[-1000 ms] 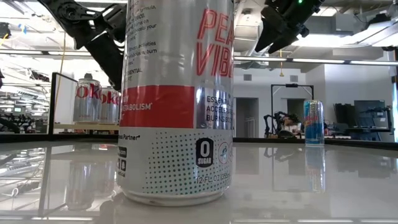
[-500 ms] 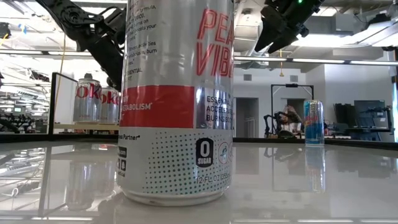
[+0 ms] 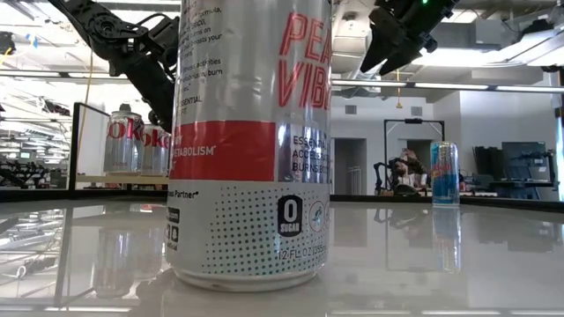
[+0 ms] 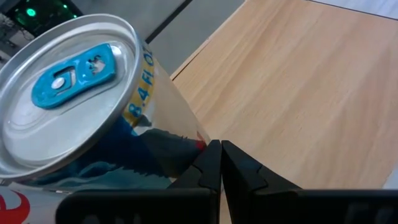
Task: Place canned beverage on shelf
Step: Put the top left blue soda can on the shelf
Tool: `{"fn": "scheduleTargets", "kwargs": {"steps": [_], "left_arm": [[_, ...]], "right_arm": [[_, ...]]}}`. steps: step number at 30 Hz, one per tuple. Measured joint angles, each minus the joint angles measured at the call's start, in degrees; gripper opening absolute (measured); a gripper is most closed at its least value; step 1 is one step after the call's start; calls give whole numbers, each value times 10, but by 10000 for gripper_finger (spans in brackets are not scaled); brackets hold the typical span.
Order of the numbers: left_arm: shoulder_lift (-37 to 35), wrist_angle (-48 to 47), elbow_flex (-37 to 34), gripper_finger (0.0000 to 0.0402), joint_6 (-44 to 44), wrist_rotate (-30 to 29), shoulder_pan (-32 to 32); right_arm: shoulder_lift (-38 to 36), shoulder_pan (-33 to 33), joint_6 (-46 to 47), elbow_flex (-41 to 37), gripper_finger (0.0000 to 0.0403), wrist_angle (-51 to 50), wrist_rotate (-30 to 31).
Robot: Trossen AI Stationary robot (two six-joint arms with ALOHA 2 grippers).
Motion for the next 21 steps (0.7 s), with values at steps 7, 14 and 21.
{"fn": "scheduleTargets", "kwargs": {"steps": [7,14,21], "left_arm": [[0,15,0,0,14,19,13],[0,26,0,0,36,17,17],[0,28,0,0,55,-4,18]], "right_arm": [[0,0,0,0,363,7,0],[0,0,0,0,363,7,0],[0,0,0,0,363,7,0]]}}
